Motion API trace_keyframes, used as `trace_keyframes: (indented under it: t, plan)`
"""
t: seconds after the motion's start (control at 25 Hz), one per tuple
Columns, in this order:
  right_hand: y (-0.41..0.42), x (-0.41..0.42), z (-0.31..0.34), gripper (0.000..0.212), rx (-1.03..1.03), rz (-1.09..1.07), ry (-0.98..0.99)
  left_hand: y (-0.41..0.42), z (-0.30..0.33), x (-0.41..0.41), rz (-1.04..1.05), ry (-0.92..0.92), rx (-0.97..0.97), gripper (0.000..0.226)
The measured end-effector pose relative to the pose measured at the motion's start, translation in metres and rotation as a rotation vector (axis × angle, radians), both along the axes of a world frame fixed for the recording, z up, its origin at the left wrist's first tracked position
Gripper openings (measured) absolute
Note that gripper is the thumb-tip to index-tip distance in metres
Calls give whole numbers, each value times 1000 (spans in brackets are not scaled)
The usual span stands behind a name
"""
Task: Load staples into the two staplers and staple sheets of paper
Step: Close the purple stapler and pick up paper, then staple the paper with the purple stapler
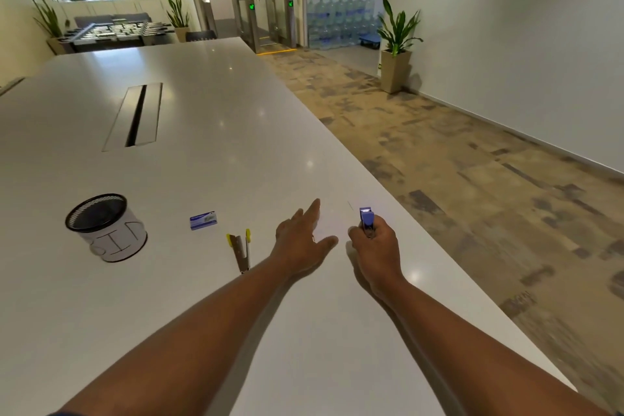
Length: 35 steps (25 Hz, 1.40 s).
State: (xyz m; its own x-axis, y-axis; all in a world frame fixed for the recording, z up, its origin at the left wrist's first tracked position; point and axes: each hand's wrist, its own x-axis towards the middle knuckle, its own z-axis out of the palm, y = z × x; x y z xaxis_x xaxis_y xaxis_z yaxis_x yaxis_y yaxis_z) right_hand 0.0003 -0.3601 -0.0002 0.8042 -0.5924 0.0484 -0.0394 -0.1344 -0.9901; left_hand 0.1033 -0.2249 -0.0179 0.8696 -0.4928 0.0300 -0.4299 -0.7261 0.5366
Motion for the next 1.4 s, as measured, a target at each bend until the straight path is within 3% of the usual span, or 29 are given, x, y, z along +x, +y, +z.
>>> trace_keyframes:
  t: [0.2,0.36,0.48,0.64,0.76,0.88,1.04,1.2,1.28,1.4]
  plan:
    - [3,1,3,20,-22,-5,22,10,4,-20,113,-68,-313,53]
    - [10,4,11,31,121,64,30,29,34,-35,208,117,-731,23]
    - [35,12,27,36,181,183,18,61,59,-38,269,298,-989,16]
    - [90,28,55,22,220,371,-109,108,80,-43,349,474,-1209,17]
    - [127,36,67,15,224,424,-185,141,85,-51,365,470,-1241,19]
    - [150,39,73,8,181,510,-205,170,89,-61,398,422,-1146,19]
    - [166,39,78,5,37,607,-211,197,100,-73,326,210,-1000,47]
    - [176,38,83,15,-94,687,-240,219,117,-77,303,7,-772,16]
    - [178,39,85,23,-67,699,-242,227,121,-78,316,3,-740,14]
    - [180,37,89,17,-36,739,-215,233,124,-78,336,37,-769,15]
